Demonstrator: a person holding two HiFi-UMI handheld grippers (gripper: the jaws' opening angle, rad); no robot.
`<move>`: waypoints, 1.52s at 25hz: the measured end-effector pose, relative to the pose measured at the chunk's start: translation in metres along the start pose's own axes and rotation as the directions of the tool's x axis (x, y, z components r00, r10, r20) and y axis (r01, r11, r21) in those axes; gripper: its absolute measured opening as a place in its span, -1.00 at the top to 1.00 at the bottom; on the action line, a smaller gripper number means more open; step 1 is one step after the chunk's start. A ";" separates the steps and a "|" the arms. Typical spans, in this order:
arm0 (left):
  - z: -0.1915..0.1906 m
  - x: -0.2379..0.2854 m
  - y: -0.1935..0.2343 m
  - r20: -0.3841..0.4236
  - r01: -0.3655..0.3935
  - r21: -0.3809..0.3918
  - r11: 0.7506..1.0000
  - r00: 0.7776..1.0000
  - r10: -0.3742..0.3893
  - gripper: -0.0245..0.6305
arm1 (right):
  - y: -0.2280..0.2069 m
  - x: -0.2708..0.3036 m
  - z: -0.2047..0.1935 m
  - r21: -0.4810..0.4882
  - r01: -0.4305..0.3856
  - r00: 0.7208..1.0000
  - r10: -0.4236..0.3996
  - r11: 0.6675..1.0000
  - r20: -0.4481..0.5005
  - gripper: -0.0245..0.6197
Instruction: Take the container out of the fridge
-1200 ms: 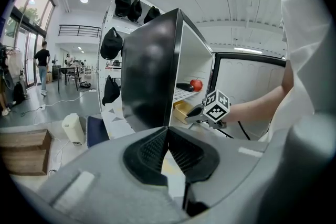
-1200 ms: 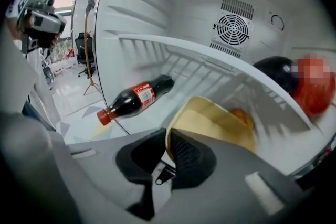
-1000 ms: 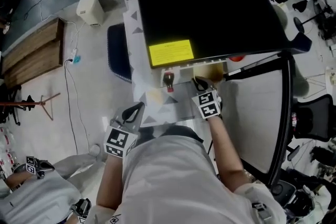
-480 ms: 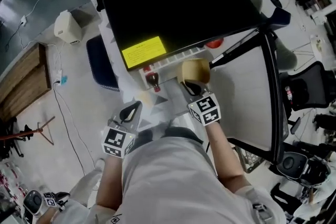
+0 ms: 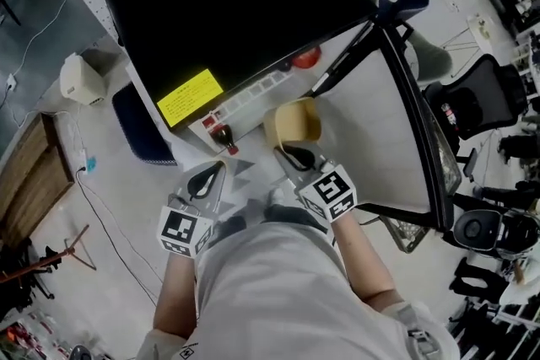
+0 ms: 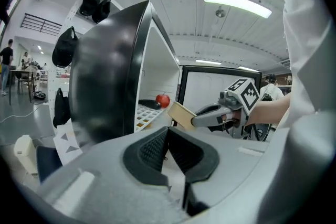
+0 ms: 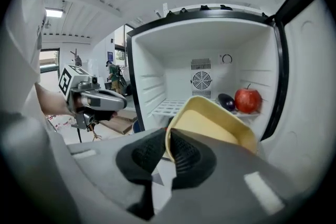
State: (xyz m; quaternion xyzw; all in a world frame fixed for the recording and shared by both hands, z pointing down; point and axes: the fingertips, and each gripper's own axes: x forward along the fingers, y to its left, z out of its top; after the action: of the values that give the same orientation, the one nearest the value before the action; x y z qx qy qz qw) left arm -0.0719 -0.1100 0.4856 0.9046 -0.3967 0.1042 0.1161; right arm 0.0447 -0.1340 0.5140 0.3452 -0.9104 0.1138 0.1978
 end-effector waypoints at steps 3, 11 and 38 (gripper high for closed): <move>0.013 0.007 -0.008 0.026 0.045 0.017 0.999 0.999 -0.045 0.90 | 0.004 -0.021 0.010 0.027 0.004 0.999 -0.006 1.000 0.052 0.84; 0.039 0.023 -0.032 0.058 0.145 0.068 0.987 0.987 -0.149 0.90 | 0.006 -0.072 0.026 0.092 0.041 0.985 -0.056 0.995 0.166 0.84; 0.072 0.043 -0.065 0.130 0.292 0.057 0.955 0.946 -0.297 0.90 | -0.006 -0.150 0.034 0.301 0.090 0.902 -0.206 0.949 0.380 0.84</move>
State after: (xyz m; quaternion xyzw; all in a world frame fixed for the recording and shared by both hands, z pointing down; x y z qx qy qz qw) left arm 0.0116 -0.1177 0.4207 0.9607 -0.2620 0.0305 0.0863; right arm 0.1418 -0.0622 0.4179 0.4540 -0.8774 0.1502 -0.0377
